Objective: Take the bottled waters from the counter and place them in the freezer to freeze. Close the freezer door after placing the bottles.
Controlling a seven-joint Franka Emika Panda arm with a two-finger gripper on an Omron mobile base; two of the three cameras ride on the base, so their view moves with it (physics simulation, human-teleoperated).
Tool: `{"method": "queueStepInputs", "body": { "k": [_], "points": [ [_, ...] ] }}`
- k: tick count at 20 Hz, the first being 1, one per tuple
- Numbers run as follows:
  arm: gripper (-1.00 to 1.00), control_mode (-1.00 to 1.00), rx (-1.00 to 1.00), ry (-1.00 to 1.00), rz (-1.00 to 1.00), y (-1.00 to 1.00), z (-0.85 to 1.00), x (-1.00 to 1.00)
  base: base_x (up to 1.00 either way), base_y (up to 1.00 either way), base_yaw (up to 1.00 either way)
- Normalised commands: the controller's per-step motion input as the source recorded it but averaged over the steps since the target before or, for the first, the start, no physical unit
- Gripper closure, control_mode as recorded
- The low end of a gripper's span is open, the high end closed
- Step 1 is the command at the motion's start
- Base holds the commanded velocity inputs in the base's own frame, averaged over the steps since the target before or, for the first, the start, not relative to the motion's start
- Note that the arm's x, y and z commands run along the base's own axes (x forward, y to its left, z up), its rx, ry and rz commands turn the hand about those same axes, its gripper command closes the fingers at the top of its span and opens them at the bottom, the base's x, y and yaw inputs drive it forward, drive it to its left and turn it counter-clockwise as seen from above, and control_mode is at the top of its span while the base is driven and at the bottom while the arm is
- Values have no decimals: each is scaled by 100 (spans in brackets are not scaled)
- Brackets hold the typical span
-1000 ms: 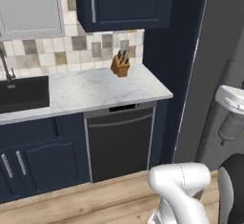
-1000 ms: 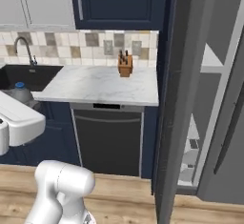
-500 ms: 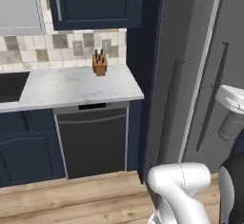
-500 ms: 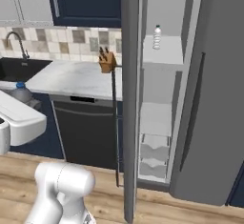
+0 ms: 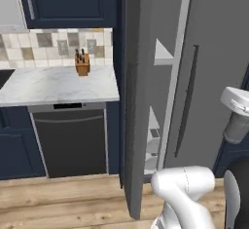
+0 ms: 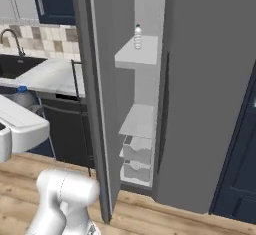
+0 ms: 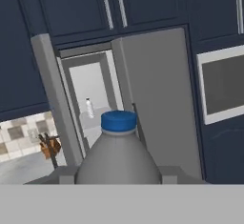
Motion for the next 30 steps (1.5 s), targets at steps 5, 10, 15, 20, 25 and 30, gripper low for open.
{"method": "queueStepInputs", "body": {
  "k": [5, 10, 15, 20, 25, 30],
  "points": [
    [100, 100, 0, 0, 0, 0, 0, 0, 13, -86, 16],
    [100, 100, 0, 0, 0, 0, 0, 0, 43, -69, 26],
    [100, 100, 0, 0, 0, 0, 0, 0, 29, -47, 45],
    [100, 100, 0, 0, 0, 0, 0, 0, 16, -36, 46],
    [100, 100, 0, 0, 0, 0, 0, 0, 23, -19, 40],
    [100, 100, 0, 0, 0, 0, 0, 0, 14, -11, 6]
  ]
}}
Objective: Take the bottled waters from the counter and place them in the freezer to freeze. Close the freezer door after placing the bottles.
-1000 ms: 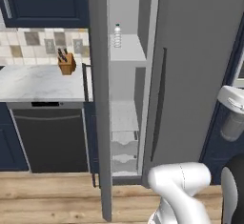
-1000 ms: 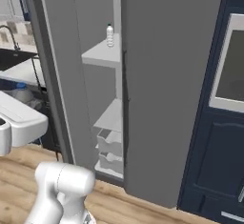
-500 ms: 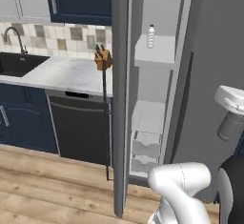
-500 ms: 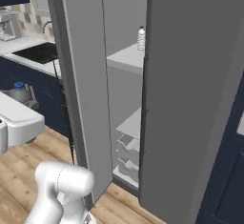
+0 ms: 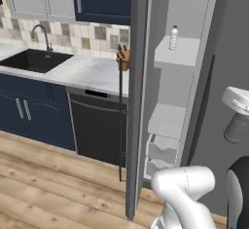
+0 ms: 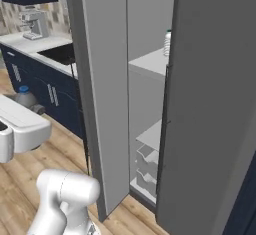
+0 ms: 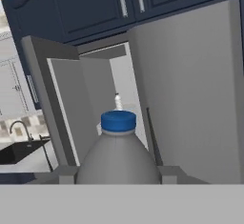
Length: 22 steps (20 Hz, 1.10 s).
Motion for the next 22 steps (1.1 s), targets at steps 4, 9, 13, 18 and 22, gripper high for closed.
{"method": "queueStepInputs", "body": {
  "k": [4, 9, 13, 18, 22],
  "points": [
    [100, 100, 0, 0, 0, 0, 0, 0, 22, -18, 0],
    [100, 100, 0, 0, 0, 0, 0, 0, 36, -5, 0],
    [100, 100, 0, 0, 0, 0, 0, 0, 43, -1, 0],
    [100, 100, 0, 0, 0, 0, 0, 0, 50, 0, 0],
    [100, 100, 0, 0, 0, 0, 0, 0, 46, 1, -2]
  ]
}}
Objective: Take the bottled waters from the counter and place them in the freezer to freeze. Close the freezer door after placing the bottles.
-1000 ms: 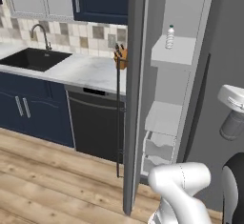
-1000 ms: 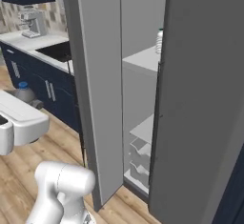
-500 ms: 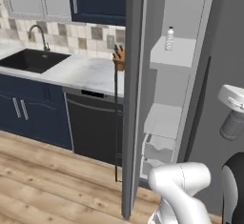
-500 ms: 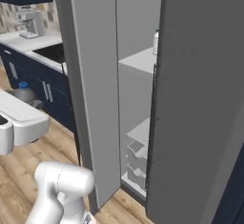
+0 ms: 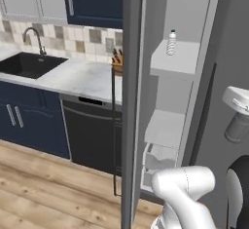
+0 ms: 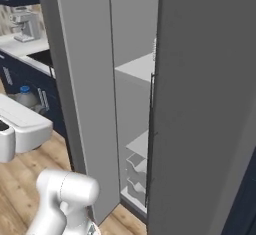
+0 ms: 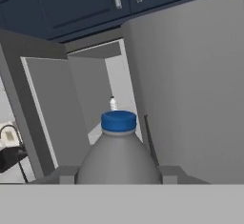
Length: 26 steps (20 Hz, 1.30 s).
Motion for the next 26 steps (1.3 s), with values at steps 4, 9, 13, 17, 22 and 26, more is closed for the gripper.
{"method": "queueStepInputs", "body": {
  "k": [4, 9, 13, 17, 22, 26],
  "points": [
    [100, 100, 0, 0, 0, 0, 0, 0, 44, 10, -7],
    [100, 100, 0, 0, 0, 0, 0, 0, 45, 6, -7],
    [100, 100, 0, 0, 0, 0, 0, 0, 34, 14, -6],
    [100, 100, 0, 0, 0, 0, 0, 0, 36, 23, -6],
    [100, 100, 0, 0, 0, 0, 0, 0, 41, 7, -3],
    [100, 100, 0, 0, 0, 0, 0, 0, 37, 1, 0]
  ]
}}
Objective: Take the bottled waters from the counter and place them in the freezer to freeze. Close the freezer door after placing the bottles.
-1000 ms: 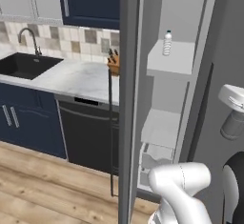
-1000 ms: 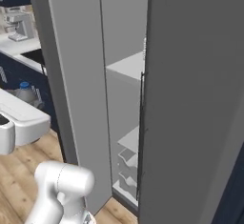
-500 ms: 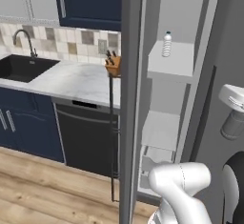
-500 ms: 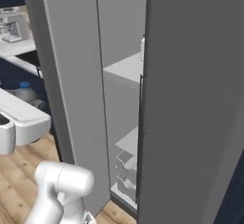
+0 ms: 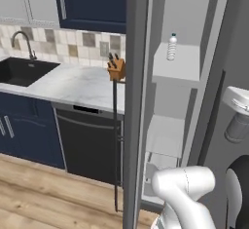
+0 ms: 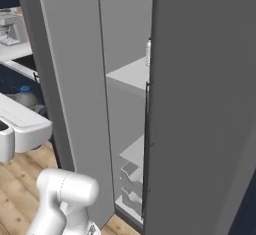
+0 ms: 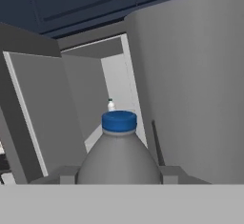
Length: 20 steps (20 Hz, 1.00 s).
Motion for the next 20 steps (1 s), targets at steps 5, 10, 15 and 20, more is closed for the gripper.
{"method": "queueStepInputs", "body": {
  "k": [5, 10, 15, 20],
  "points": [
    [100, 100, 0, 0, 0, 0, 0, 0, 34, 0, 0],
    [100, 100, 0, 0, 0, 0, 0, 0, 31, 3, 0],
    [100, 100, 0, 0, 0, 0, 0, 0, 41, 10, 0],
    [100, 100, 0, 0, 0, 0, 0, 0, 40, 13, 0]
  ]
}}
